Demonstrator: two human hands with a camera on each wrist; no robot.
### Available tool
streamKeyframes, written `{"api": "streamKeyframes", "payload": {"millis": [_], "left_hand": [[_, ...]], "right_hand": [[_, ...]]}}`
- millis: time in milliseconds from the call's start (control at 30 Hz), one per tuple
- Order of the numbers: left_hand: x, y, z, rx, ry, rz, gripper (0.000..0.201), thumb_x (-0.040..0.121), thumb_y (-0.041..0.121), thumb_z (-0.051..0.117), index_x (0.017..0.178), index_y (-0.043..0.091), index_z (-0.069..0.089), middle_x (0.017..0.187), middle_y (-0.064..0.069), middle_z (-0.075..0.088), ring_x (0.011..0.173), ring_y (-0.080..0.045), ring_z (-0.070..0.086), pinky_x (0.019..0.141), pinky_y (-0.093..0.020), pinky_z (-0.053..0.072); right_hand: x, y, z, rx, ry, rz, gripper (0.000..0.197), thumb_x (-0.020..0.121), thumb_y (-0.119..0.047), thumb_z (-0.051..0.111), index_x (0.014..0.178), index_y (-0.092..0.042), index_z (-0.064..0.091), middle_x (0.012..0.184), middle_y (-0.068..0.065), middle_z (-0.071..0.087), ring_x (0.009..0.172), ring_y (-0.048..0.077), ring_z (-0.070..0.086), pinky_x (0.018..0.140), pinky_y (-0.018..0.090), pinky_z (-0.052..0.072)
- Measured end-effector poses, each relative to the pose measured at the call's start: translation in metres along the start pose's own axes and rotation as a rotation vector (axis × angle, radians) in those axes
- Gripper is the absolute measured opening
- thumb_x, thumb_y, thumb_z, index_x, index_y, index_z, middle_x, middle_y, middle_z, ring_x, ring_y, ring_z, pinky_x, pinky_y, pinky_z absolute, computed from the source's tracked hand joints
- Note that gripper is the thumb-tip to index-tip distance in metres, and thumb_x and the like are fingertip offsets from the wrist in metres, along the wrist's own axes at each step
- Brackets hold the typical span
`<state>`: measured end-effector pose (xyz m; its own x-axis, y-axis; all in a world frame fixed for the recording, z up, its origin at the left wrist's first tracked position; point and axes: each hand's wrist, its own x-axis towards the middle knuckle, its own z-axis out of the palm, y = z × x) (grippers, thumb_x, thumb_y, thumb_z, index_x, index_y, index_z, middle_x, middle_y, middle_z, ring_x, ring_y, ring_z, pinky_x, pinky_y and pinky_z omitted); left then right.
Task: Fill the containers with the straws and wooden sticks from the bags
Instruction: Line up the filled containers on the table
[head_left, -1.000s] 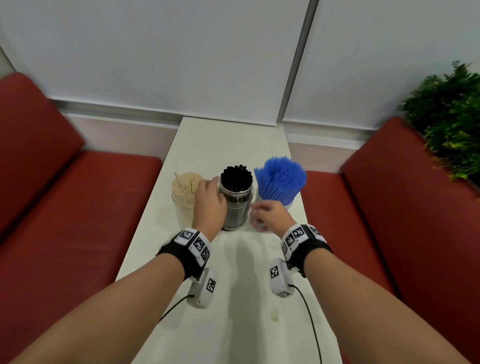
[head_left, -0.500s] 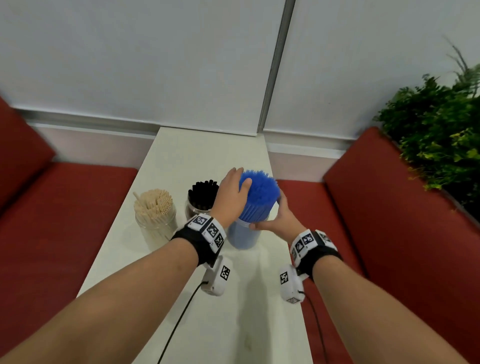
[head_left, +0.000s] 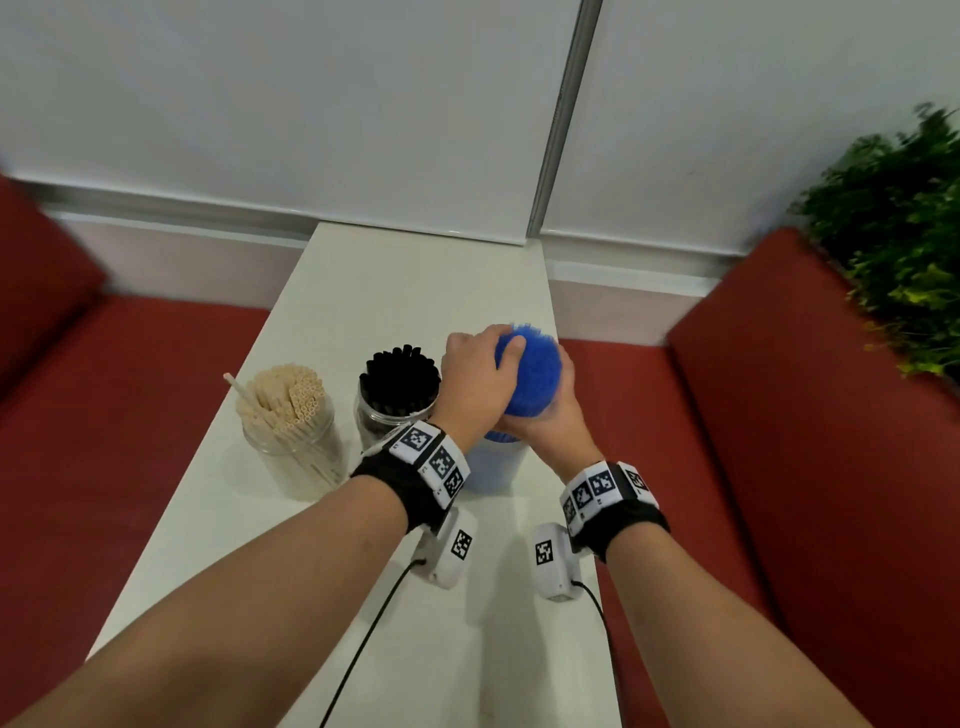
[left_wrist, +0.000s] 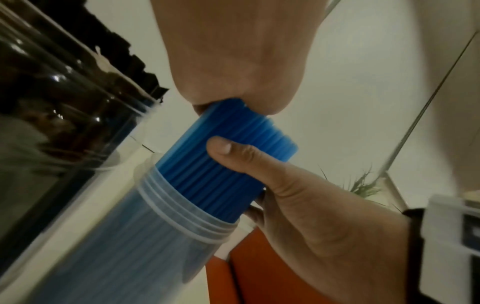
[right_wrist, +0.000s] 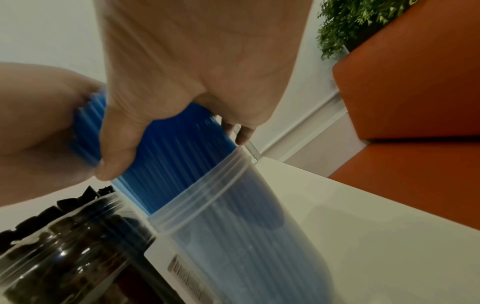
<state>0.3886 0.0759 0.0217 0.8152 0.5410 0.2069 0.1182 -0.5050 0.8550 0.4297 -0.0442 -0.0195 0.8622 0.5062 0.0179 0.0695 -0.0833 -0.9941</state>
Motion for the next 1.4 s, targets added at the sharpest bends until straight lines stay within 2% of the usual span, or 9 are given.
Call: {"api": "streamKeyframes", "payload": {"millis": [133,333,567,800,867,967,1133,1300,1400], "left_hand": [[-0.002,-0.004,0.003,-0.244,0.075,-0.086,0.020,0.088,0.044,0.063,0.102,0.030,0.062,0.107,0.013,0.060,0.101,0.000,0.055,0.094,-0.030,0.049],[-0.001,0.014,-0.007,-0.351,0.034,-0.133,0.042,0.085,0.047,0.066,0.124,0.034,0.055,0.113,0.013,0.061,0.103,-0.002,0.059,0.089,-0.021,0.049],[0.002,0.023,-0.030,-0.280,0.197,-0.027,0.025,0.095,0.037,0.055,0.118,0.028,0.060,0.121,0.010,0.055,0.110,-0.002,0.052,0.092,-0.017,0.040],[-0.017,0.021,-0.019,0.057,-0.145,0.269,0.038,0.096,-0.002,0.040,0.127,0.006,0.061,0.133,-0.008,0.056,0.124,-0.019,0.050,0.101,-0.007,0.022],[-0.020,0.022,-0.027,0.113,-0.200,0.264,0.042,0.099,0.001,0.036,0.136,0.011,0.053,0.141,-0.005,0.049,0.132,-0.021,0.042,0.112,-0.016,0.021],[-0.024,0.023,-0.053,0.108,-0.039,0.279,0.041,0.104,0.009,0.031,0.142,0.015,0.045,0.147,-0.003,0.043,0.142,-0.016,0.029,0.122,-0.031,0.007],[-0.032,0.014,-0.123,-0.025,0.259,0.334,0.048,0.096,-0.003,0.031,0.136,0.013,0.051,0.144,-0.002,0.047,0.145,-0.013,0.026,0.123,-0.040,0.000],[-0.032,-0.038,-0.211,-0.131,0.677,0.278,0.059,0.079,-0.011,0.031,0.128,0.008,0.057,0.131,-0.005,0.056,0.128,-0.017,0.047,0.113,-0.034,0.033],[-0.028,-0.092,-0.248,-0.342,0.755,-0.072,0.058,0.077,-0.014,0.029,0.123,0.003,0.060,0.124,-0.009,0.061,0.121,-0.020,0.056,0.108,-0.032,0.041]], "right_hand": [[-0.003,0.004,0.002,-0.061,0.080,0.000,0.106,0.051,-0.020,0.100,0.135,-0.034,0.037,0.120,-0.014,0.061,0.103,-0.007,0.065,0.075,0.014,0.055],[-0.006,-0.014,0.002,-0.059,0.097,-0.059,0.102,0.054,-0.023,0.100,0.138,-0.029,0.042,0.125,-0.012,0.062,0.111,-0.001,0.065,0.083,0.019,0.056],[-0.024,-0.037,-0.014,-0.188,0.157,-0.127,0.120,0.054,-0.042,0.097,0.145,-0.051,0.019,0.149,-0.006,0.033,0.139,0.006,0.036,0.105,0.017,0.035],[-0.035,-0.042,0.004,-0.585,-0.018,-0.190,0.089,0.090,-0.029,0.073,0.160,-0.020,0.018,0.167,0.000,0.010,0.144,-0.006,0.014,0.124,0.041,0.023],[-0.036,-0.047,0.004,-0.718,-0.006,-0.120,0.087,0.092,-0.036,0.069,0.161,-0.023,0.017,0.169,-0.002,0.006,0.152,0.007,0.010,0.126,0.051,0.013],[-0.044,-0.063,0.009,-0.793,0.076,-0.148,0.089,0.089,-0.047,0.068,0.160,-0.029,0.019,0.169,-0.005,0.006,0.156,0.018,0.000,0.125,0.054,-0.003],[-0.051,-0.112,0.066,-0.573,0.241,-0.459,0.054,0.103,-0.019,0.053,0.154,-0.017,0.038,0.163,0.001,0.030,0.155,0.016,0.015,0.125,0.051,0.016],[-0.043,-0.155,0.176,-0.688,0.011,-0.735,0.052,0.101,-0.006,0.045,0.152,-0.004,0.039,0.160,0.012,0.037,0.153,0.024,0.022,0.127,0.042,0.013],[-0.040,-0.152,0.246,-0.929,-0.154,-0.925,0.052,0.101,-0.012,0.046,0.152,-0.003,0.039,0.160,0.013,0.036,0.153,0.027,0.024,0.126,0.044,0.012]]}}
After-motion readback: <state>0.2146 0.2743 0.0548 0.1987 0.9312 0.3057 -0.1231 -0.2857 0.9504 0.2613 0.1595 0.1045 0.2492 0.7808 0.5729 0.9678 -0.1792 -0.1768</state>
